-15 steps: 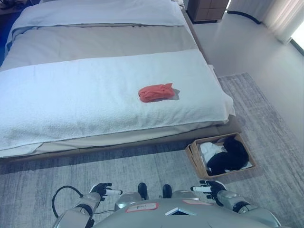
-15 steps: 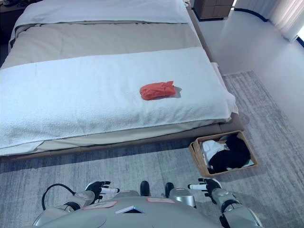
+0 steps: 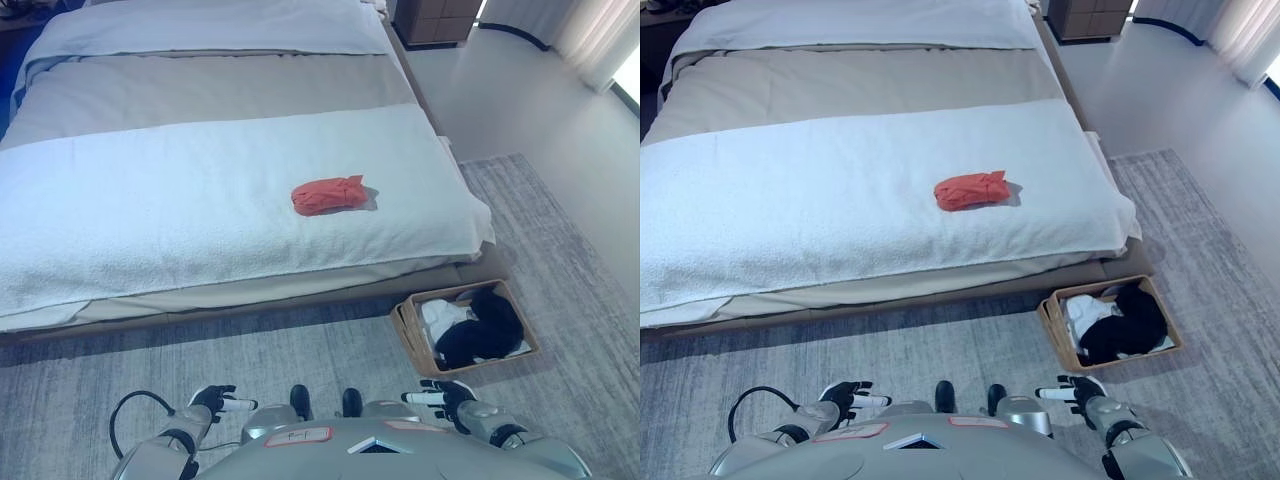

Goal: Put the clothes on the bed into the basket.

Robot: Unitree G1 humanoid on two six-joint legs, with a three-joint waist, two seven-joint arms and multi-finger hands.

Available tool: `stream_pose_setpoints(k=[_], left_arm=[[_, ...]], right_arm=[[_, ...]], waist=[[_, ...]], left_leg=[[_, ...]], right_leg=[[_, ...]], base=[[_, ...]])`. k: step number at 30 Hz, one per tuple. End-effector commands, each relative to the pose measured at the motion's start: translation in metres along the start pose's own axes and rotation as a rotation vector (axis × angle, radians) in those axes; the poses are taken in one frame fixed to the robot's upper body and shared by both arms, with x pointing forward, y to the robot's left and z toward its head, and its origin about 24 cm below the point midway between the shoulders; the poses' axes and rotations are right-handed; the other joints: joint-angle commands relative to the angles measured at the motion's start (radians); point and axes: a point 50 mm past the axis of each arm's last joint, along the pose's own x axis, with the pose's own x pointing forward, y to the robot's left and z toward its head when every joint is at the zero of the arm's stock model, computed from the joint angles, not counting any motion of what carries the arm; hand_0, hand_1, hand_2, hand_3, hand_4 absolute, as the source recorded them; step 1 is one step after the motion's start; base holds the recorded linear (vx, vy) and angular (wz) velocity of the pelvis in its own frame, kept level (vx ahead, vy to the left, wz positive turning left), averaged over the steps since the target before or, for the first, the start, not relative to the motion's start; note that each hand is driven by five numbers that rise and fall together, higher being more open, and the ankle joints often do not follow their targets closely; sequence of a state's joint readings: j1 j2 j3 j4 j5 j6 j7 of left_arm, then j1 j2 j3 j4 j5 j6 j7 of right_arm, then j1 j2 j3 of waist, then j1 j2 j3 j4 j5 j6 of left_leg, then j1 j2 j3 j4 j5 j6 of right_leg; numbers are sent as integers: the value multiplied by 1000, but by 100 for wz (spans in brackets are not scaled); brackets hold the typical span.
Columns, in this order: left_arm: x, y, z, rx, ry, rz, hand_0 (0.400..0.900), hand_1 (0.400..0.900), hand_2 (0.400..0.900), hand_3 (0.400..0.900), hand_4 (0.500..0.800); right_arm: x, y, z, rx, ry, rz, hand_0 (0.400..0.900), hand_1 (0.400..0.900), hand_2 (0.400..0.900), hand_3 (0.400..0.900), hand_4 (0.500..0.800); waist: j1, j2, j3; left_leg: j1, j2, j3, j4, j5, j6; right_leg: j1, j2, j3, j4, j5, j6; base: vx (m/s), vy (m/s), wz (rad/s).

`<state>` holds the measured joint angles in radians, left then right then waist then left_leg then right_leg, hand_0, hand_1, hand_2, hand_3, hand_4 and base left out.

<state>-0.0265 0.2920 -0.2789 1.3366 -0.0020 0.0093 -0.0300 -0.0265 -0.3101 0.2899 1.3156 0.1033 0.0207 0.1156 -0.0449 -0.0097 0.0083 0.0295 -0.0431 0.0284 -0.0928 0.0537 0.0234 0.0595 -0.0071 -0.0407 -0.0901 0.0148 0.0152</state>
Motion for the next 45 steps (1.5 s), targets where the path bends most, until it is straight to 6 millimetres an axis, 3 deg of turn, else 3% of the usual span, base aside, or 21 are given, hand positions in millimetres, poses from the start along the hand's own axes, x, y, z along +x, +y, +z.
stream_pose_setpoints(k=[1, 18, 29, 32, 34, 35, 37, 39, 41, 45], left_arm=[[1, 11, 10, 16, -5, 44, 900, 900, 900, 900, 800], [1, 10, 12, 17, -14, 38, 900, 900, 900, 900, 800], [1, 13, 13, -1, -15, 37, 900, 900, 900, 900, 800], [1, 12, 17, -15, -26, 30, 900, 900, 900, 900, 800], [1, 16, 24, -34, -44, 38, 900, 900, 900, 900, 800], [1, 16, 23, -38, -41, 35, 900, 900, 900, 900, 800], [1, 13, 17, -58, -25, 21, 900, 900, 900, 900, 800], [0, 15, 12, -91, -16, 34, 900, 900, 900, 900, 800], [0, 15, 7, -102, -5, 40, 900, 900, 900, 900, 800], [-1, 16, 1, -112, 6, 47, 900, 900, 900, 900, 800]], right_arm=[[-1, -11, -2, -48, 19, -35, 900, 900, 900, 900, 800], [-1, -11, -2, -53, 21, -29, 900, 900, 900, 900, 800], [-2, -17, 11, -61, -21, -42, 900, 900, 900, 900, 800], [-3, -26, 19, -68, -50, -63, 900, 900, 900, 900, 800], [-5, -34, 27, -68, -76, -89, 900, 900, 900, 900, 800], [-6, -38, 27, -58, -77, -102, 900, 900, 900, 900, 800], [-6, -40, 24, -49, -70, -109, 900, 900, 900, 900, 800], [-6, -40, 25, -45, -78, -114, 900, 900, 900, 900, 800], [-6, -40, 24, -55, -72, -120, 900, 900, 900, 900, 800], [-6, -39, 24, -65, -72, -118, 900, 900, 900, 900, 800]], waist=[[18, -9, 4], [17, -7, 3], [21, -9, 24], [33, -21, 68], [52, -31, 109], [45, -32, 108], [48, -29, 105], [67, -23, 113], [79, -11, 117], [95, 1, 115]], left_leg=[[34, 43, 3, 5, -107, -46], [42, 44, -3, 5, -114, -43], [-29, 40, -61, 131, -130, -54], [-156, -1, -95, 371, -129, -80], [-230, -58, -182, 489, -87, -98], [-261, -54, -166, 494, -77, -96], [-317, -23, -116, 419, -66, -86], [-353, -38, -142, 327, 1, -77], [-383, -11, -179, 170, 63, -78], [-404, 28, -187, 52, 103, -89]], right_leg=[[-4, -49, -13, 3, -31, 65], [9, -49, -20, 3, -45, 61], [-22, -23, -20, 88, -99, 19], [-18, -22, -15, 91, -105, -4], [-14, -21, -20, 91, -94, -14], [-10, -17, -30, 91, -99, -18], [1, -4, -43, 91, -119, -26], [11, 28, -30, 90, -125, -30], [33, 56, -6, 86, -146, -33], [85, 83, 62, 74, -174, -27]], base=[[0, 0, 0], [5, -3, 1], [-13, -83, 23], [-90, -147, 21], [-107, -156, 26], [4, -140, 35], [80, -114, 13], [130, -83, -23], [181, -25, -35], [234, 24, -58]])
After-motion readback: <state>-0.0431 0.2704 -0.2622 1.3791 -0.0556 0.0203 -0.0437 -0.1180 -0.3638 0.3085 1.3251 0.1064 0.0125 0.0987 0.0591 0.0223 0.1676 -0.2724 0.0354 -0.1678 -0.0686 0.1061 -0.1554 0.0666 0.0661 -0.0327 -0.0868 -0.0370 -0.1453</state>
